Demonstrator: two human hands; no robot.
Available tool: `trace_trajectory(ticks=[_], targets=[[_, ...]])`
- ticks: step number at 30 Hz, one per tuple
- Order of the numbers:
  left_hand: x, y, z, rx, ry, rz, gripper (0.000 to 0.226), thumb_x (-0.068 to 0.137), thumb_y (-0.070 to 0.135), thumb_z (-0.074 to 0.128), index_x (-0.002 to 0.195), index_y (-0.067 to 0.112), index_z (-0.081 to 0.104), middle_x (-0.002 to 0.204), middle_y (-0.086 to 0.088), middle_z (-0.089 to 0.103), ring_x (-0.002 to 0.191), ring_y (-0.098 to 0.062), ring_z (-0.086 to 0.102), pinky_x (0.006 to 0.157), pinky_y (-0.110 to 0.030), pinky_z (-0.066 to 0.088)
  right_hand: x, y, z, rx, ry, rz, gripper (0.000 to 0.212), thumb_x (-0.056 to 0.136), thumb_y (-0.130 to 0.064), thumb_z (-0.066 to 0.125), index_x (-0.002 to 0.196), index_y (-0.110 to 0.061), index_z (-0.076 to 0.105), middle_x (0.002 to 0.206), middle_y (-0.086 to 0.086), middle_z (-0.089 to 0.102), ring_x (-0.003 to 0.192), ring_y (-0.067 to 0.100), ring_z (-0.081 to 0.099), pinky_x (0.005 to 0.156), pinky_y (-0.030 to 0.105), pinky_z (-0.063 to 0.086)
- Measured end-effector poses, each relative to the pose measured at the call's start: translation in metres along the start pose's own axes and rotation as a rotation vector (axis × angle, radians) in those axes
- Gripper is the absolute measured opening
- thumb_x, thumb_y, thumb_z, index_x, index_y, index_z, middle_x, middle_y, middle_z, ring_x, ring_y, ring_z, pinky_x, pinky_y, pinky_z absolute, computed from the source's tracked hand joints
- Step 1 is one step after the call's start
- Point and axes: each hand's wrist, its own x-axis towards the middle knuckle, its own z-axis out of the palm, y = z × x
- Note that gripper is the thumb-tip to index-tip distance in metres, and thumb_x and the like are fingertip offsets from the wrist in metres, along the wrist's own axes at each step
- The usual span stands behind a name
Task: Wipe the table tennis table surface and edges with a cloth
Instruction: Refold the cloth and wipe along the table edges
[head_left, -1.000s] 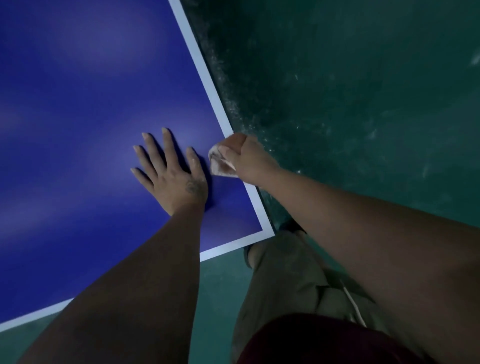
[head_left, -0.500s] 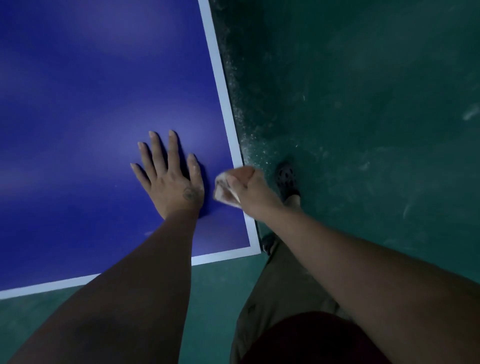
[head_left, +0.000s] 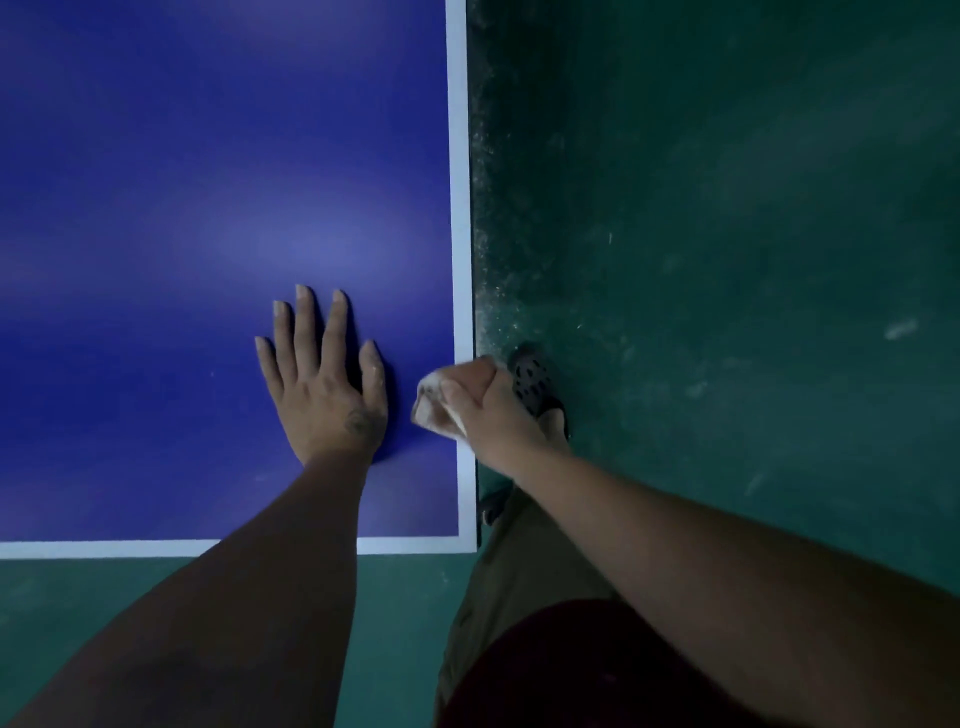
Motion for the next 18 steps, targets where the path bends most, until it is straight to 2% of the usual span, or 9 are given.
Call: trace_trajectory(ticks=[3, 6, 8, 12, 15, 18], targets=[[0.000, 0.002, 0.000, -0.012, -0.027, -0.015, 0.061, 0.112, 0.043, 0.046, 0.171, 0.028, 0.037, 0.181, -0.003, 0.024, 0.170, -0.027, 0.014, 0.135, -0.060, 0.015, 0.007, -0.017, -0.001, 0.024, 0.052, 0.027, 0.086, 0.107, -0.060, 0.052, 0.169, -0.015, 0.010, 0.158, 0.014, 0.053, 0.140, 0.034, 0.057, 0.100, 0.033, 0.035], [0.004, 0.003, 0.001, -0.007, -0.030, -0.012, 0.062, 0.110, 0.041, 0.047, 0.170, 0.026, 0.038, 0.181, -0.004, 0.024, 0.170, -0.027, 0.014, 0.135, -0.060, 0.015, 0.029, -0.061, -0.016, 0.096, 0.102, 0.014, 0.083, 0.108, -0.057, 0.053, 0.167, -0.013, 0.014, 0.157, 0.014, 0.053, 0.139, 0.035, 0.057, 0.105, 0.036, 0.041], [0.005, 0.003, 0.001, -0.006, -0.029, -0.017, 0.062, 0.110, 0.039, 0.048, 0.169, 0.025, 0.040, 0.181, -0.005, 0.025, 0.170, -0.028, 0.015, 0.135, -0.060, 0.015, 0.048, -0.096, -0.032, 0.103, 0.124, -0.021, 0.080, 0.109, -0.056, 0.053, 0.165, -0.010, 0.019, 0.156, 0.014, 0.055, 0.138, 0.033, 0.057, 0.102, 0.035, 0.041], [0.006, 0.002, 0.000, -0.005, -0.041, -0.015, 0.062, 0.110, 0.040, 0.047, 0.170, 0.024, 0.040, 0.181, -0.005, 0.025, 0.170, -0.028, 0.014, 0.135, -0.060, 0.015, 0.072, -0.147, -0.062, 0.081, 0.152, -0.049, 0.083, 0.109, -0.057, 0.051, 0.165, -0.005, 0.017, 0.160, 0.015, 0.049, 0.143, 0.035, 0.053, 0.106, 0.039, 0.043], [0.006, 0.002, -0.001, -0.007, -0.057, -0.023, 0.063, 0.110, 0.041, 0.046, 0.170, 0.026, 0.038, 0.182, -0.003, 0.022, 0.170, -0.027, 0.013, 0.136, -0.060, 0.014, 0.067, -0.139, -0.062, 0.102, 0.130, -0.080, 0.085, 0.109, -0.053, 0.053, 0.168, -0.011, 0.009, 0.163, 0.014, 0.046, 0.145, 0.034, 0.051, 0.110, 0.040, 0.042], [0.006, 0.001, 0.000, -0.025, -0.050, -0.028, 0.063, 0.109, 0.039, 0.048, 0.170, 0.025, 0.040, 0.182, -0.004, 0.023, 0.170, -0.027, 0.014, 0.136, -0.060, 0.015, 0.049, -0.106, -0.042, 0.093, 0.110, -0.072, 0.089, 0.109, -0.051, 0.055, 0.170, -0.017, 0.000, 0.166, 0.013, 0.042, 0.148, 0.037, 0.049, 0.121, 0.049, 0.039]])
